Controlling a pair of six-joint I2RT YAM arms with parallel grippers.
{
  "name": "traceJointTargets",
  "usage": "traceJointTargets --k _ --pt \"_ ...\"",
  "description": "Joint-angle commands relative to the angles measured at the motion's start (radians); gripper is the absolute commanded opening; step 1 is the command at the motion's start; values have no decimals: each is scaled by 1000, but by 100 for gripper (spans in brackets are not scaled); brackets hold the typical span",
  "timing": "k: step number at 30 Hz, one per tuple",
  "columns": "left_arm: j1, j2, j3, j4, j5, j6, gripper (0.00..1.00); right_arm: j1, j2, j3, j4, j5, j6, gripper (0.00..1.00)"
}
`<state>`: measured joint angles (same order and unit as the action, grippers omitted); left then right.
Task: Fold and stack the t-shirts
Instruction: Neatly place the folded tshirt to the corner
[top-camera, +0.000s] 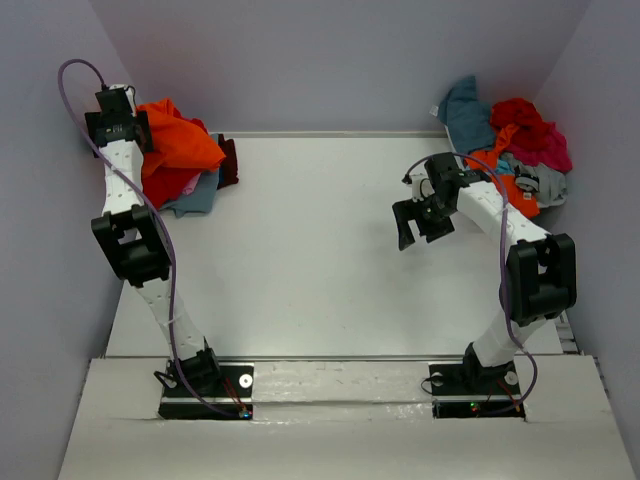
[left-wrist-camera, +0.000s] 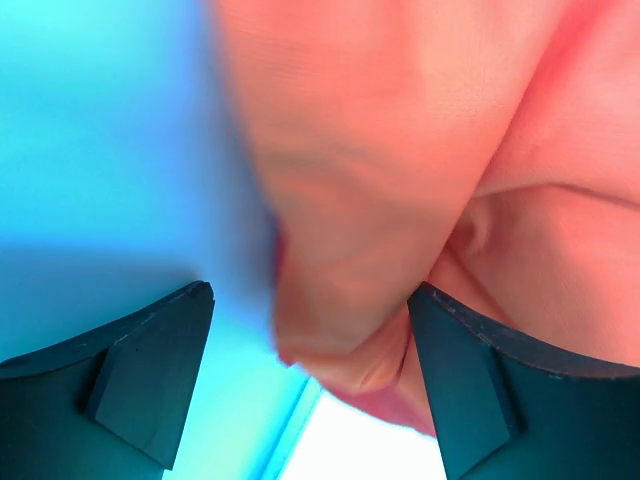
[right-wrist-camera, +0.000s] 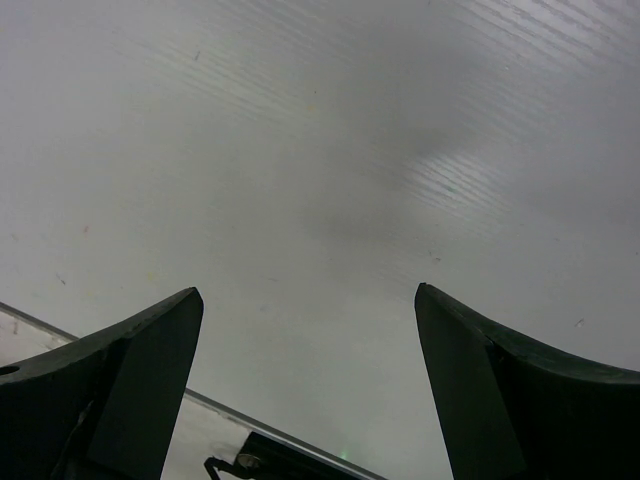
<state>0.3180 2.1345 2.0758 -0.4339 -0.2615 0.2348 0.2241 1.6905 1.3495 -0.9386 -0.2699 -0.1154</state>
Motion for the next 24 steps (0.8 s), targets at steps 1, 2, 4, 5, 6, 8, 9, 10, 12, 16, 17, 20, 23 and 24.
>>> traceJointTargets --k 1,2,4,5,6,8,9,10,12,16,17,20,23,24 --pt "-3 -189 -35 64 -25 23 92 4 -41 13 -5 -20 -24 93" --pt "-3 -208 -61 70 -24 24 92 4 -41 14 -6 -23 -27 93" --pt "-3 -266 -95 83 -21 32 93 4 -43 11 -9 -32 -35 93" --pt "-3 -283 -109 87 -22 35 93 4 -43 13 -12 -38 -38 93" --pt "-13 -319 -144 99 -13 41 93 4 -45 13 -15 -46 -43 93" --pt "-13 -353 -175 118 1 49 93 4 -41 19 -22 -52 -50 94" --pt "-13 -379 -193 118 8 49 93 4 -38 22 -29 -52 -58 94" --pt "-13 -390 -198 107 36 47 93 4 -38 20 -31 -48 -62 94" --pt "-25 -422 -215 98 57 44 93 4 -41 22 -42 -45 -75 94" --pt "-85 -518 -322 138 91 52 93 4 -66 22 -55 -35 -98 94" --pt "-101 -536 -347 148 91 63 93 4 -71 23 -58 -29 -99 94" --pt "-193 -585 -414 161 99 69 93 4 -80 31 -77 -8 -99 94" --pt "-259 -614 -467 165 91 70 93 4 -91 22 -72 6 -96 94" --pt "-305 -623 -483 169 71 77 93 4 -95 23 -68 12 -93 94"
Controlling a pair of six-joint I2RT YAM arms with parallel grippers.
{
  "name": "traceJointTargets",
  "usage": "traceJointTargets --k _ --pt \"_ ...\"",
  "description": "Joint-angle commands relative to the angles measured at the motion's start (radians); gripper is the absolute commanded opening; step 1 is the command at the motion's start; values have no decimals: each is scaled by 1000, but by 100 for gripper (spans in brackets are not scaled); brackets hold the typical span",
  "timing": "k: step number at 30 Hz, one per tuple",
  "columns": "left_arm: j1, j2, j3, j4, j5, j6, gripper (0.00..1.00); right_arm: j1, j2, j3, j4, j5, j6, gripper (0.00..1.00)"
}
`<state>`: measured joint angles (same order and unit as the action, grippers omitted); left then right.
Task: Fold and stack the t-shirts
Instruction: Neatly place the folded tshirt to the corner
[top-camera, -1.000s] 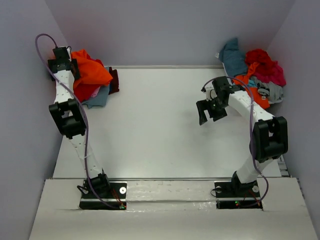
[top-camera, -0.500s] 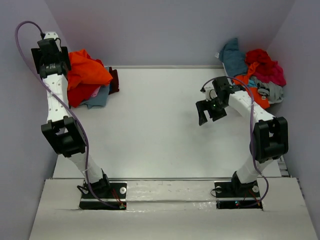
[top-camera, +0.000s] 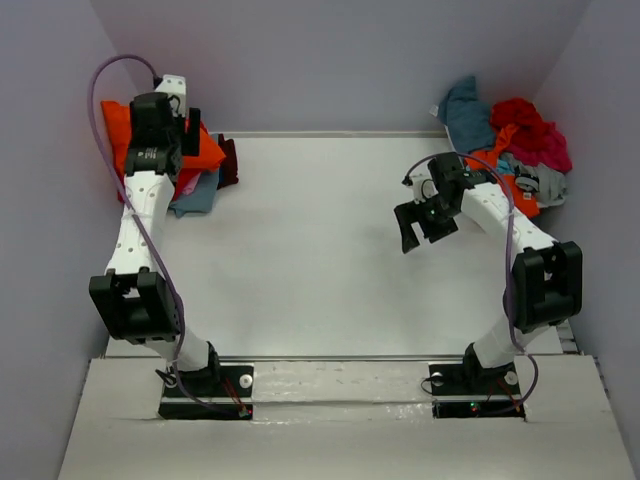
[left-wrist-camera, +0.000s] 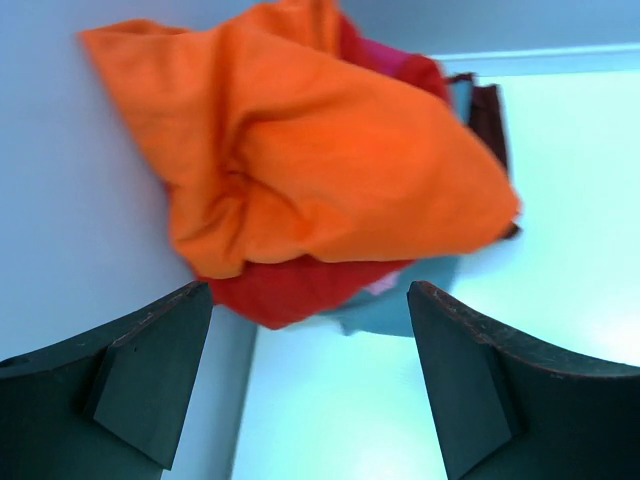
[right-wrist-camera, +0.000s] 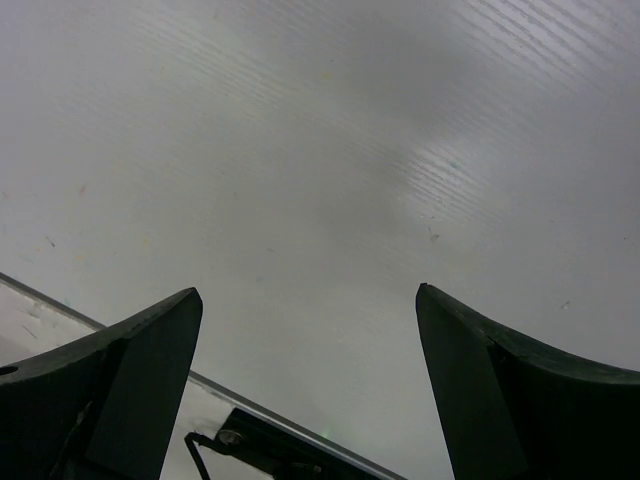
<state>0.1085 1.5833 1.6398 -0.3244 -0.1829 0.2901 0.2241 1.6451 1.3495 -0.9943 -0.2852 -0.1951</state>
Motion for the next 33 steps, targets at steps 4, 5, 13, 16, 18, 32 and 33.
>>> traceJointTargets --k 4,5,13,16,18,32,33 --pt "-185 -66 -38 41 -32 14 93 4 -62 40 -6 67 3 94" --pt "-197 -62 -29 32 -35 9 93 4 -68 45 -3 79 11 96" --pt "-312 -16 49 -91 -9 -51 93 4 -110 83 32 167 55 97" --pt "-343 -13 48 -122 22 -58 93 4 -126 86 43 156 62 97" --pt "-375 -14 26 -133 23 -39 93 4 -142 76 52 159 63 97" --pt "-504 -77 -268 -154 118 52 94 -5 -134 132 49 117 82 100" --pt "-513 -74 -270 -156 123 50 94 -5 -133 129 51 109 82 100"
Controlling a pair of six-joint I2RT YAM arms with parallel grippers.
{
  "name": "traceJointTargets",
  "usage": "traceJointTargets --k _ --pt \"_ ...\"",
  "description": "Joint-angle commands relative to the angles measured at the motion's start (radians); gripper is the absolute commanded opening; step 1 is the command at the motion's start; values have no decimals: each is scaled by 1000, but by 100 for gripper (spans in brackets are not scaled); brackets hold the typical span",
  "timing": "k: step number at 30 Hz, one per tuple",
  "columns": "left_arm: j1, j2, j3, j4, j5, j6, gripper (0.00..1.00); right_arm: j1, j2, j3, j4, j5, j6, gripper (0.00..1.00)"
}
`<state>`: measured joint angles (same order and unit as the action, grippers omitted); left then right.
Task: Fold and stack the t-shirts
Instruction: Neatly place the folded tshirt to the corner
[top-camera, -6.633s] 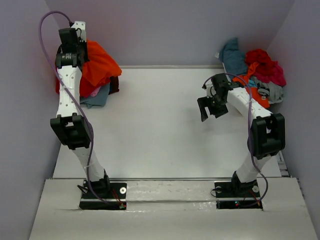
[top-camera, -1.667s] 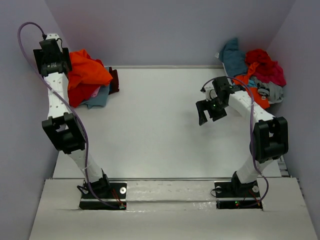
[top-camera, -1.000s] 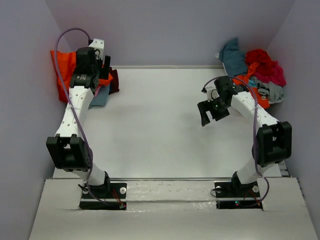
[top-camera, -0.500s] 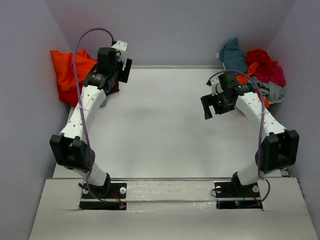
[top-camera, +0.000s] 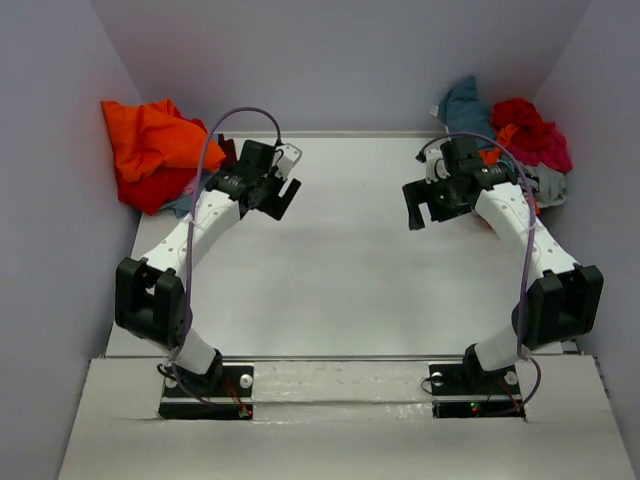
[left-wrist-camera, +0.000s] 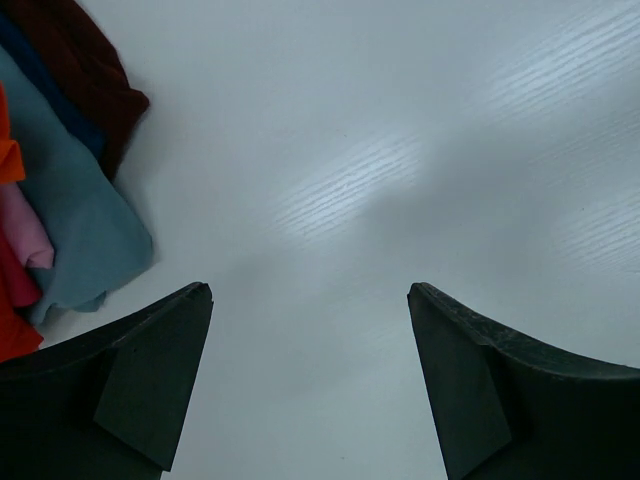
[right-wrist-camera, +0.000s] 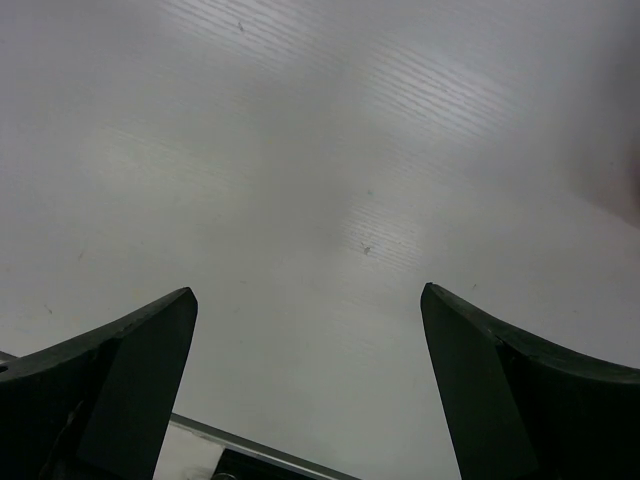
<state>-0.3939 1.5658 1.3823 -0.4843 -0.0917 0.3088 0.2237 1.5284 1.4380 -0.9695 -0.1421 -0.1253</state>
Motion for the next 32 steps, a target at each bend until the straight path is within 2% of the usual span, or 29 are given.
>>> traceJointTargets --k 1,32 --pt "-11 -53 -12 1 35 36 94 -4 -16 42 26 -46 10 100" --pt "-11 -3 11 -19 60 33 94 -23 -45 15 28 -91 -1 100"
